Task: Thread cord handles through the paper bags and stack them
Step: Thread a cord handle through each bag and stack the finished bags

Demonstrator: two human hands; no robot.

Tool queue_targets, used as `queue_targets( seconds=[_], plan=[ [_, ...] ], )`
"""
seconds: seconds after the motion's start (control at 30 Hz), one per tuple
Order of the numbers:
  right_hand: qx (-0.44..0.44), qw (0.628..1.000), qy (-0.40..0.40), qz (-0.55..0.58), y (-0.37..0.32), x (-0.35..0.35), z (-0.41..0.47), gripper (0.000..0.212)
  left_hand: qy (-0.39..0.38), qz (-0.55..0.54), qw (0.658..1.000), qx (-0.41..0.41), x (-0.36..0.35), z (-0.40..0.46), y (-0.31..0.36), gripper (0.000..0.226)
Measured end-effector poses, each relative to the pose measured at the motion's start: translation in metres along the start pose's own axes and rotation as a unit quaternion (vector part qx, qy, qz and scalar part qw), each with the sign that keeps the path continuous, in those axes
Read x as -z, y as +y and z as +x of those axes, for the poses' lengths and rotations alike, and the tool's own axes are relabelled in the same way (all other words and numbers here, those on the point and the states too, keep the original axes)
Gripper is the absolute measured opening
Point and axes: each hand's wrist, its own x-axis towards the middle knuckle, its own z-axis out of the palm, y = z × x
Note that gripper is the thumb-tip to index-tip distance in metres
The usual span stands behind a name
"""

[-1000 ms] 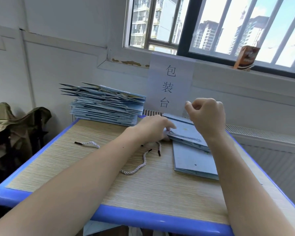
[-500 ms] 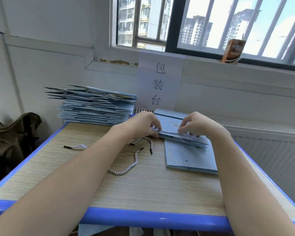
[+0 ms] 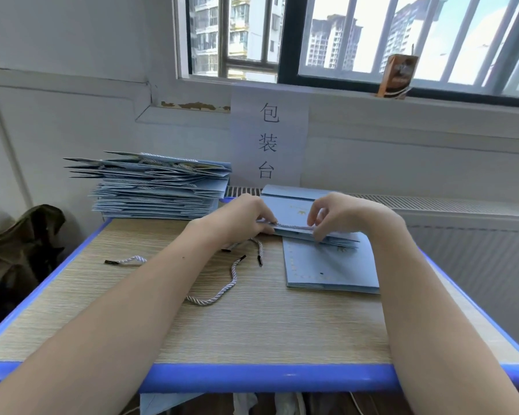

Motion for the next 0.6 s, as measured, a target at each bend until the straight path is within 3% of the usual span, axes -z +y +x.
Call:
queue_targets(
  seconds=[0.13,0.3,0.5,0.6],
  plan=[
    [0.026,0.997,0.069,-0.013,-0.001,-0.004,0.005,0.028,0.054,0.008,0.998,-0.036,0.002,0.000,0.004,0.022],
    [0.020,0.992,0.107,-0.064,0.001,-0.013,0.016,0.029,0.047,0.006,0.998,-0.031,-0.001,0.000,0.002,0.021],
    [-0.007,1.000,-0.008,0.019,-0.004,0.000,-0.004,0.034,0.016,-0.008,1.000,-0.014,0.001,-0.003,0.004,0.024],
    [-0.035,0.999,-0.011,0.038,-0.001,0.003,-0.001,0.032,0.005,0.019,1.000,-0.019,0.000,-0.003,0.006,0.019]
  ],
)
